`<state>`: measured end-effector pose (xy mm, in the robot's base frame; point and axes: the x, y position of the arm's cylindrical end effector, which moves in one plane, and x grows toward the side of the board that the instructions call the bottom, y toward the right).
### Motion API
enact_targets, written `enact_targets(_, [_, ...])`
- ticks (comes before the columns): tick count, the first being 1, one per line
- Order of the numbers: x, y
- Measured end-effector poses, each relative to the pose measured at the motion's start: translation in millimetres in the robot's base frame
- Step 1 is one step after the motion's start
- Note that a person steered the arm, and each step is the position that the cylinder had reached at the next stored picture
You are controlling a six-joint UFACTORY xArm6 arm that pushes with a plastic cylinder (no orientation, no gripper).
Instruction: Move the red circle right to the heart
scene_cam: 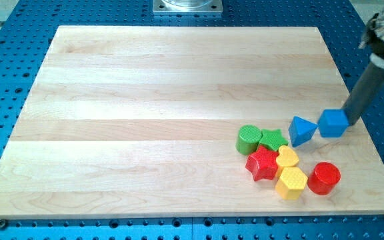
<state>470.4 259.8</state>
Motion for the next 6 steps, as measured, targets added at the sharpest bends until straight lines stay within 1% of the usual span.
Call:
enact_targets(1, [27.4, -33.1])
enact_targets(2, [45.9, -36.6])
enact_targets(3, [47.3, -30.0])
enact_targets(4, [108.2, 11.1])
enact_targets(5, [146.2, -1.4])
enact_targets(6, [130.9, -44.5])
